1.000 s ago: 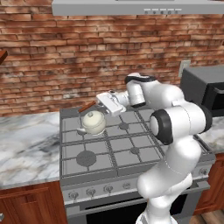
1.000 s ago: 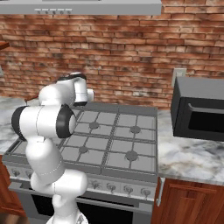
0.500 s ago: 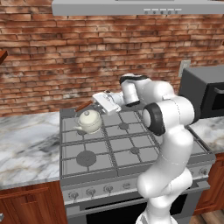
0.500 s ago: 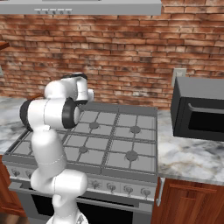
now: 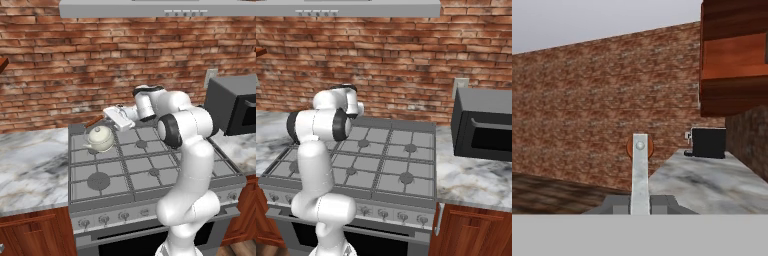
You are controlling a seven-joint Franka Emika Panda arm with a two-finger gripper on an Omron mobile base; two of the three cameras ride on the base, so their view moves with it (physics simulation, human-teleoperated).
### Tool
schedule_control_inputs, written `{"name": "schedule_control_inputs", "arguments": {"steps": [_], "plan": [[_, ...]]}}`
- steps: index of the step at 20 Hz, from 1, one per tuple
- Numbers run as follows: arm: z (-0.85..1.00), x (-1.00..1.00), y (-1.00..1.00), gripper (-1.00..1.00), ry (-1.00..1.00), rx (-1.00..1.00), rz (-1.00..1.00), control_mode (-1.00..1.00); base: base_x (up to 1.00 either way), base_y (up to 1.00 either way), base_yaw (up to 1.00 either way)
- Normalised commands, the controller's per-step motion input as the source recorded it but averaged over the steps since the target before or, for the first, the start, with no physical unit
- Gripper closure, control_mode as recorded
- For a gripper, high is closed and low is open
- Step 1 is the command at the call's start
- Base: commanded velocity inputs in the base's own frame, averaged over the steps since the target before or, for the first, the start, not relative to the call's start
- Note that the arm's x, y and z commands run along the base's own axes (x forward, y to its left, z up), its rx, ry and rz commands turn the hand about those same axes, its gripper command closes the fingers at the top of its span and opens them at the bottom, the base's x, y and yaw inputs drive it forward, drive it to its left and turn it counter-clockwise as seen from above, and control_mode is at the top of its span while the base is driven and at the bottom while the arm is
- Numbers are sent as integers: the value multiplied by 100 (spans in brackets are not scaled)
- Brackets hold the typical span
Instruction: Pick the kettle from the cabinet and place it on a stove burner. Then pick the pot from the counter and place it on another stove burner. Finally, turn both burners on.
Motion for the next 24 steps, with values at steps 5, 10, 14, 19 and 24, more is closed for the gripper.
{"name": "schedule_control_inputs", "arguments": {"steps": [5,10,14,19,24], "plan": [[-19,26,9,100,2,0,2,-100,0,0,0],[-20,25,10,100,3,0,2,-100,0,0,0],[-18,25,6,100,1,2,2,-100,0,0,0],[-10,24,1,100,0,2,1,-100,0,0,0],[-7,22,0,100,0,1,0,-100,0,0,0]]}}
